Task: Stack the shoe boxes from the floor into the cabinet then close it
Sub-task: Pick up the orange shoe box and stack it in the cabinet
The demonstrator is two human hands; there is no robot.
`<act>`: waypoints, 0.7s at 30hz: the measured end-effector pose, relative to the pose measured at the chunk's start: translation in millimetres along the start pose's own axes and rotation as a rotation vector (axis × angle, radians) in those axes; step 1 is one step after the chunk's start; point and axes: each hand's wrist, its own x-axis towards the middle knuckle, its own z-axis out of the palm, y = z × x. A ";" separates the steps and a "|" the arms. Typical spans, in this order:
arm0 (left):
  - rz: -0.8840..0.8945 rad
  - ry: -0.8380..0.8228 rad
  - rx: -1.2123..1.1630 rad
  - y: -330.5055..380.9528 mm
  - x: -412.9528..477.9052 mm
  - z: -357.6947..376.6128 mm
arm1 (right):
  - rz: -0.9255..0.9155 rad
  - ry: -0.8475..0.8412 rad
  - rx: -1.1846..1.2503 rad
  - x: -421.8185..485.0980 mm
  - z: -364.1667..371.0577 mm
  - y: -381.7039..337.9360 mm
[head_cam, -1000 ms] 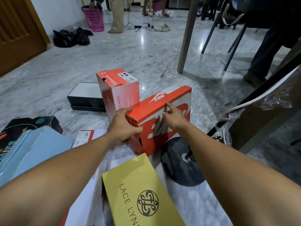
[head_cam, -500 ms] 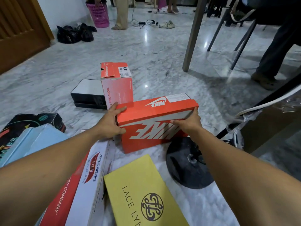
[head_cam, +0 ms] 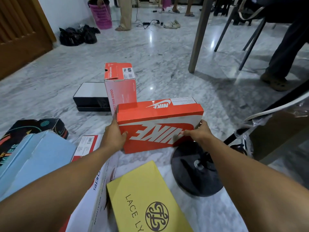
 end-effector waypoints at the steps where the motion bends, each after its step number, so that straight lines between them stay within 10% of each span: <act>1: -0.013 0.027 0.043 0.2 -1.2 0.1 | 0.020 -0.020 -0.016 1.1 0.1 -0.1; 21: 0.170 0.071 -0.212 28.1 -19.2 -10.4 | -0.282 0.102 0.059 -25.8 -18.1 -21.7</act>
